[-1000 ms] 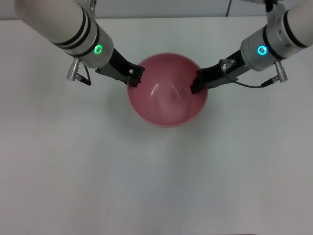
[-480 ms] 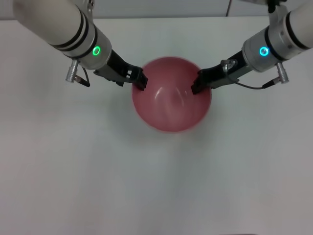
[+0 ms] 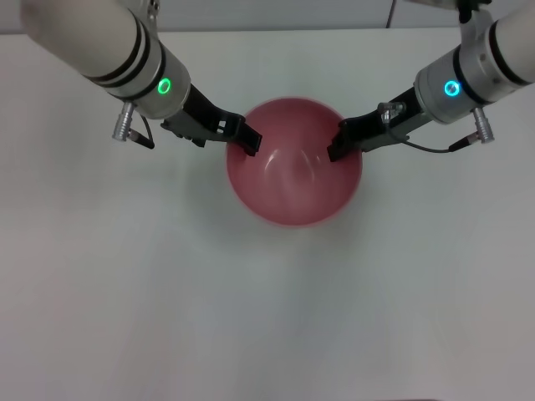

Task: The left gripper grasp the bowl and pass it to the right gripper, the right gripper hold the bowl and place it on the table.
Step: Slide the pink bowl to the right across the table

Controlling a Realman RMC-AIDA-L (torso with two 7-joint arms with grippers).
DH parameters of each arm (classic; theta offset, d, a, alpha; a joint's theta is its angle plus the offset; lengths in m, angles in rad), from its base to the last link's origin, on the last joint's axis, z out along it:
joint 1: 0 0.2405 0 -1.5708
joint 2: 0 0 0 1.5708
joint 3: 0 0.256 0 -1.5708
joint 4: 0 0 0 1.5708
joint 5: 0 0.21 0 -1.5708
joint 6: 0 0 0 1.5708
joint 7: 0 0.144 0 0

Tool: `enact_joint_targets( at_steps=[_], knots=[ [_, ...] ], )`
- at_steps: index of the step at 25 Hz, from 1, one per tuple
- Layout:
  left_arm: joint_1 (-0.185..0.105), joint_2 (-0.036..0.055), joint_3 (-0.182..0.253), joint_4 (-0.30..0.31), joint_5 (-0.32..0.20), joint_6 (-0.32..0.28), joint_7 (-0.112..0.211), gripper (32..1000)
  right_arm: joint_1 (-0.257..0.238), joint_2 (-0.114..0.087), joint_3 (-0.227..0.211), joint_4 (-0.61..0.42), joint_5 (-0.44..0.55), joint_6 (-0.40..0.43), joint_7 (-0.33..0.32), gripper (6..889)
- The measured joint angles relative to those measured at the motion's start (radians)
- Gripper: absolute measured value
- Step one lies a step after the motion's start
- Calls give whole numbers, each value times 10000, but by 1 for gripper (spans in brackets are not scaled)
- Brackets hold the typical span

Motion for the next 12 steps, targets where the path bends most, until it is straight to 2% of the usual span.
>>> enact_joint_targets(
  at_steps=[7, 12],
  knots=[
    [-2, 28, -11, 120, -84, -157, -1, 848, -154, -36, 133, 6, 6, -10, 16, 115],
    [5, 42, -118, 401, -84, -484, 24, 849, -206, -60, 154, 6, 7, -18, 23, 115]
  ],
)
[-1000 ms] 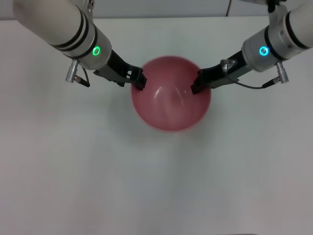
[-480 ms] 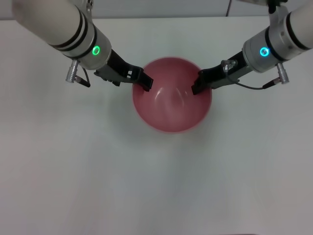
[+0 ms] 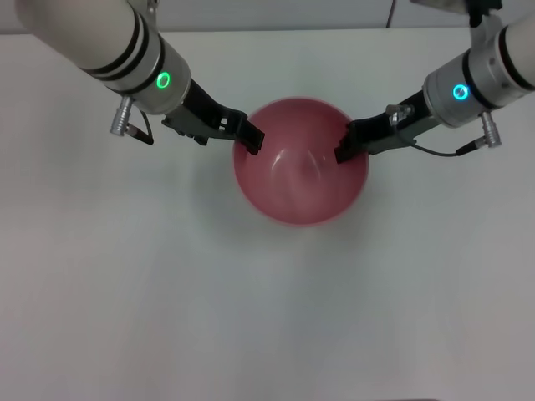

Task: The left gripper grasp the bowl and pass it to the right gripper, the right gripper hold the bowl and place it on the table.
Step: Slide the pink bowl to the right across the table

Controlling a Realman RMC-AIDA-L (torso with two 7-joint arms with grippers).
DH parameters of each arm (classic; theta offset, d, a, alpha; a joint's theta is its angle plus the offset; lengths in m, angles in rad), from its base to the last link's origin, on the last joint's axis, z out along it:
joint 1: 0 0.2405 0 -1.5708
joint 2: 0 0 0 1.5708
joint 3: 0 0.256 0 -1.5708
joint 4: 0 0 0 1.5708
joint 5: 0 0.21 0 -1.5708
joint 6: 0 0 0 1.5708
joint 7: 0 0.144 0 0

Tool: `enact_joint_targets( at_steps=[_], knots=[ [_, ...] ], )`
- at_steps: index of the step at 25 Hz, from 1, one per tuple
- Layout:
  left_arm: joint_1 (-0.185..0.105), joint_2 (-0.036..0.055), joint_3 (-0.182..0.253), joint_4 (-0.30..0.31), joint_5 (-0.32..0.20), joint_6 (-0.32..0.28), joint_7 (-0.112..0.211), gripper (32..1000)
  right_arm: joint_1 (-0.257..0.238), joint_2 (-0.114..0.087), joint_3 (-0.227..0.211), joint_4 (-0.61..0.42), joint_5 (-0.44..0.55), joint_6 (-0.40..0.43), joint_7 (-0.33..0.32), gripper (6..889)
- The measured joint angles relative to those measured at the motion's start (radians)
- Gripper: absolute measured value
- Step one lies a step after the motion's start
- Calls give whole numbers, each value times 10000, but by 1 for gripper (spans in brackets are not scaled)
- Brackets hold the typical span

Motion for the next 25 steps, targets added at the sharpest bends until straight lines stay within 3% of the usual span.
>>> enact_joint_targets(
  at_steps=[13, 25],
  knots=[
    [128, 4, -30, 528, 1, -323, -36, 849, -300, -14, -1, 72, -33, -131, 61, 114],
    [279, 4, -67, 536, 27, -321, -31, 850, -930, -345, -1, 87, -80, 76, 308, 114]
  ],
)
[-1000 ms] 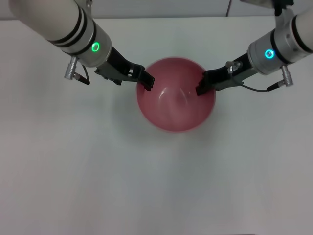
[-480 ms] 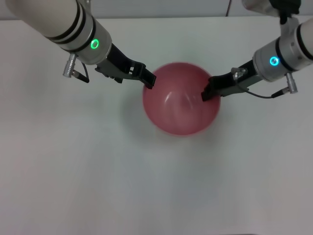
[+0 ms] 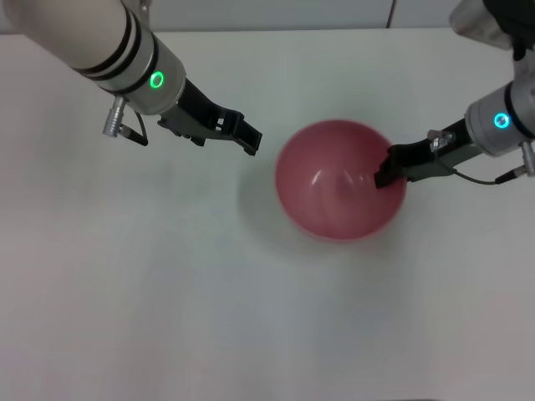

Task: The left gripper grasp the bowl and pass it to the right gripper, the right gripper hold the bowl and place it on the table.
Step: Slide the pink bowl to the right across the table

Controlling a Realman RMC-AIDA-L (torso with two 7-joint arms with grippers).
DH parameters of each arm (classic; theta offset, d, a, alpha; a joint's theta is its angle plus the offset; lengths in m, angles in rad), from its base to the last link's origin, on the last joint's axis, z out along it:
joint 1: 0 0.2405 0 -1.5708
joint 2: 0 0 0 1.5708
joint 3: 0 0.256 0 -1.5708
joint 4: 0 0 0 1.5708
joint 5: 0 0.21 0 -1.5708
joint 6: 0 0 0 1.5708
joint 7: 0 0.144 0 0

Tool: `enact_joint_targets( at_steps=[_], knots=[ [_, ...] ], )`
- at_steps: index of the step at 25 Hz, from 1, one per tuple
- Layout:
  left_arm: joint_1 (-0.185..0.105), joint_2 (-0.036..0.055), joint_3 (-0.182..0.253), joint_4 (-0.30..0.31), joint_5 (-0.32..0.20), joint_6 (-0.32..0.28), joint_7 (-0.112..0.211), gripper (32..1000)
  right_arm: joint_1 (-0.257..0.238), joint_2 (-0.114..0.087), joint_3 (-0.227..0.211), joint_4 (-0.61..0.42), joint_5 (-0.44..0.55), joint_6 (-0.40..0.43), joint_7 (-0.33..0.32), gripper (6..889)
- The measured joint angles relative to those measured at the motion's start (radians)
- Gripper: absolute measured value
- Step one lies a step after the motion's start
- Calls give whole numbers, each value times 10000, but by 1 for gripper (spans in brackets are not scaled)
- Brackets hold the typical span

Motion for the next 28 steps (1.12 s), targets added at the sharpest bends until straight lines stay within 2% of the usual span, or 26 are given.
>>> enact_joint_targets(
  at_steps=[6, 11, 18, 28],
  knots=[
    [79, 0, -194, -1, 27, 1, 54, 850, -320, -56, 29, 0, 60, 136, 21, 114],
    [99, 0, -206, -4, 37, 1, 68, 850, -687, -180, 312, 74, 54, 139, 22, 114],
    [113, 0, -209, -14, 53, 24, 74, 850, -890, -282, 364, 255, -21, 2, 22, 114],
    [131, 0, -208, -108, 52, 104, 75, 850, -968, -291, 336, 348, -42, -224, 146, 117]
  ],
)
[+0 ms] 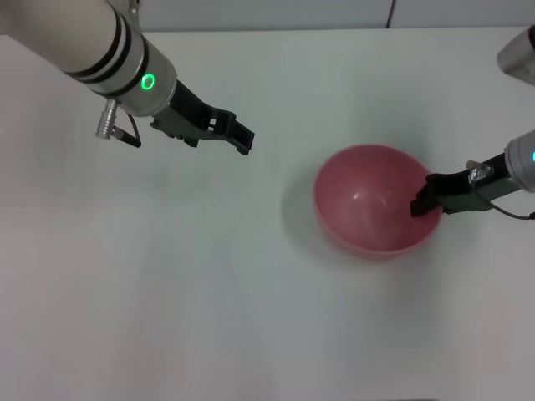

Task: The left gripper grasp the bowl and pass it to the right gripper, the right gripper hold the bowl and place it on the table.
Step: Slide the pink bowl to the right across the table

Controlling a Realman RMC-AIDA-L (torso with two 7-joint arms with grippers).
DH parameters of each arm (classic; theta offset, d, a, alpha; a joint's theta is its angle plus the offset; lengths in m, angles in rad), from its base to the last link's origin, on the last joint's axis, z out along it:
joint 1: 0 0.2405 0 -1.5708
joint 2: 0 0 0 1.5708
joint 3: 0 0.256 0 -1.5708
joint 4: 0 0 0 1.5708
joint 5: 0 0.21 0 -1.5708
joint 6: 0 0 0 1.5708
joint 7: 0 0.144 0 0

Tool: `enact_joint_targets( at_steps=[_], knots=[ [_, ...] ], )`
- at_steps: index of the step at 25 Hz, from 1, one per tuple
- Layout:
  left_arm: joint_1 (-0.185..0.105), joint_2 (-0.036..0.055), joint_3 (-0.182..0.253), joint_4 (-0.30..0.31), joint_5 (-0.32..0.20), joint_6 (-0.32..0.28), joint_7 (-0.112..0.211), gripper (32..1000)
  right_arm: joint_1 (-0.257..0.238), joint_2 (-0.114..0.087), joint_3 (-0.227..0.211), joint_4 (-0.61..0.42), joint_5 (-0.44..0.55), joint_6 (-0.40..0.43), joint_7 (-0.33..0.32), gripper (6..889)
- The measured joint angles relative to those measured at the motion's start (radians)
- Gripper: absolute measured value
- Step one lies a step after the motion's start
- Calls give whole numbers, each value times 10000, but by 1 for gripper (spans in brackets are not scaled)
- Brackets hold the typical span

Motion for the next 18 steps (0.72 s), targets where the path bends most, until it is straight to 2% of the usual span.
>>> enact_joint_targets(
  at_steps=[13, 18],
  knots=[
    [121, 0, 0, 0, -2, 39, 0, 850, -13, -69, 42, -16, 30, 10, 330, 124],
    [122, 0, 0, -2, -1, 52, 0, 850, -11, -92, 47, -46, 20, 82, 376, 172]
  ],
)
